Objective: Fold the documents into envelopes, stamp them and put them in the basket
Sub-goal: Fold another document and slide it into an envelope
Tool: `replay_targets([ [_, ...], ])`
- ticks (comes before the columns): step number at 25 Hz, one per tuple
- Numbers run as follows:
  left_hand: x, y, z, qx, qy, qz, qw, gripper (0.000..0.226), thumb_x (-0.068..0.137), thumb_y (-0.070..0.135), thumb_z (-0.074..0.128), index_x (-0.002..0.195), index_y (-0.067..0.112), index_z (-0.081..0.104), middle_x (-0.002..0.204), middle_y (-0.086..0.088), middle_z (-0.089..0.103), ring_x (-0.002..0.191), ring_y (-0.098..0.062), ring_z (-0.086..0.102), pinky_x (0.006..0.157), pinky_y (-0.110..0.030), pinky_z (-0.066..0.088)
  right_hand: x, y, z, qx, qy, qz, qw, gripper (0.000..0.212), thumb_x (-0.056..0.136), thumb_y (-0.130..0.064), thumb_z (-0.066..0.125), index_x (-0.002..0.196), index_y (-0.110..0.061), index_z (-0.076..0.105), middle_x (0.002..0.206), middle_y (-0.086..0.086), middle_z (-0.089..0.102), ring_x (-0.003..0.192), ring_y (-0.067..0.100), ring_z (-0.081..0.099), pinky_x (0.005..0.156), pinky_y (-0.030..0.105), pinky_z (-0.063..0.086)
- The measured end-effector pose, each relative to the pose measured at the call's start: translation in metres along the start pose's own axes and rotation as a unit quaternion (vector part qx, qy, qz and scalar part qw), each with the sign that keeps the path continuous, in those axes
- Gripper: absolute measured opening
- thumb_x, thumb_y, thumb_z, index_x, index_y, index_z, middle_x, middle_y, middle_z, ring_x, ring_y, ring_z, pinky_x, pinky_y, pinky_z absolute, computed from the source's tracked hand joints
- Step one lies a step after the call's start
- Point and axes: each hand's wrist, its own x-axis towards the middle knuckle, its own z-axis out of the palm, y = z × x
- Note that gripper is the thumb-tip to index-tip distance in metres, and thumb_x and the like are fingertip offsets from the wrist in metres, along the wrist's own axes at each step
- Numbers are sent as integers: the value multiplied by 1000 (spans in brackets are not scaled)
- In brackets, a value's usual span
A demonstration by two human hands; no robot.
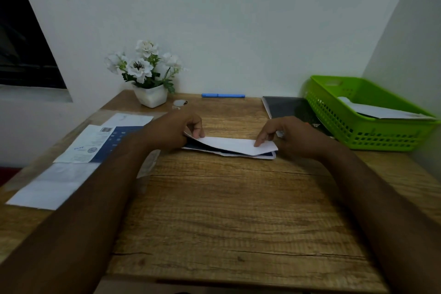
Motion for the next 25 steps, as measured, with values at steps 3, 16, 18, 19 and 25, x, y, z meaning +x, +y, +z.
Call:
replay_targets([
  [3, 0, -5, -4, 10, -52, -10, 999, 43, 68, -18, 57, 76, 23, 59, 108, 8, 65, 107, -6, 57, 84, -24, 43, -1, 1, 1, -24, -12, -8, 1000, 43, 87, 9, 54, 95, -27, 75, 106, -6, 67, 99, 12, 60, 92, 33, 50],
  [16, -5, 7, -5, -62, -82, 0, 995, 27, 80, 6, 69, 95, 28, 73, 103, 16, 69, 96, 8, 59, 83, -15, 47, 10, -19, 39, -3, -54, -102, 993, 43, 89, -56, 56, 130, -41, 57, 134, -15, 53, 122, 1, 47, 103, 32, 40],
  [18, -1, 12, 6, -35, -76, 15, 996, 19, 74, 27, 77, 91, 32, 71, 98, 19, 65, 89, 14, 54, 71, -5, 43, 14, -26, 46, -48, -62, -113, 991, 45, 89, -59, 53, 132, -43, 55, 141, -13, 49, 124, 3, 44, 100, 31, 38],
  [19, 1, 12, 10, -16, -74, 21, 997, 22, 71, 33, 79, 90, 34, 69, 96, 21, 62, 88, 16, 51, 68, -3, 41, 15, -28, 47, -56, -64, -109, 990, 45, 89, -59, 53, 131, -43, 55, 141, -12, 49, 124, 4, 43, 99, 32, 38],
  [25, 2, 6, 5, 7, -79, -24, 997, 35, 64, 36, 82, 96, 33, 70, 100, 17, 61, 89, -1, 55, 68, -14, 42, 13, -19, 27, -8, -85, -47, 995, 38, 80, -49, 71, 116, -41, 67, 132, -15, 55, 120, 3, 48, 101, 32, 43],
])
